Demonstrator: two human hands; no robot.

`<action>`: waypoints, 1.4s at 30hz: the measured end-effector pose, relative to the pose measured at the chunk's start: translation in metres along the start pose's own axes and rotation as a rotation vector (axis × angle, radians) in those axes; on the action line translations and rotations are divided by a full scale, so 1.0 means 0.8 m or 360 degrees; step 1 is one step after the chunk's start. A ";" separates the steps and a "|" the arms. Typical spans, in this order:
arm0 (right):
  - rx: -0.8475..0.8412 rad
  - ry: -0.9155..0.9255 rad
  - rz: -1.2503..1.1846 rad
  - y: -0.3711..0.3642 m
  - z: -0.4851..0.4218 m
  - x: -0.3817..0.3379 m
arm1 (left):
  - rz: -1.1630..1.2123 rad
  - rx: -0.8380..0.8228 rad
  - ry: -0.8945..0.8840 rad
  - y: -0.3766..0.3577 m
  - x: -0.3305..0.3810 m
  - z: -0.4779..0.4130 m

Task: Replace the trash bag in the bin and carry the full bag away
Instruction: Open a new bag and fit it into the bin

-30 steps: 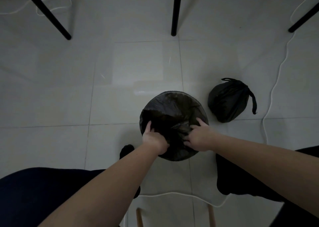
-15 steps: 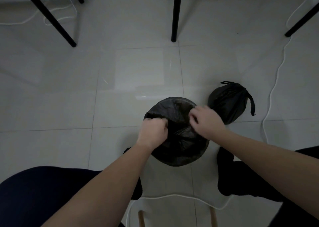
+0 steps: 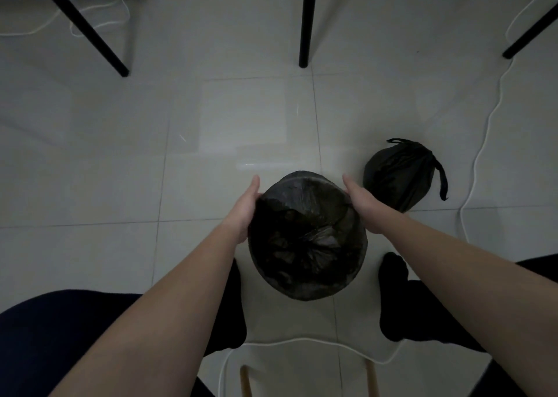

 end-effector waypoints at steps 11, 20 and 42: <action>0.0308 0.0102 0.0268 -0.007 0.015 -0.026 | -0.0355 0.0168 0.0459 0.031 0.000 0.022; 0.0746 0.0001 0.0067 0.020 0.034 0.004 | -0.0354 0.0522 -0.0108 0.058 0.051 0.020; 0.0144 -0.0125 -0.0136 -0.019 0.030 0.021 | 0.0146 0.0175 0.0160 0.057 -0.008 0.020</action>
Point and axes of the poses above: each hand's wrist, its own z-axis away from the middle knuckle, its own y-axis out of the back of the hand, x = y × z, the point moved 6 cm from there along -z, towards the middle knuckle, and after that the axes turned 12 degrees about z, right-handed, at the moved point
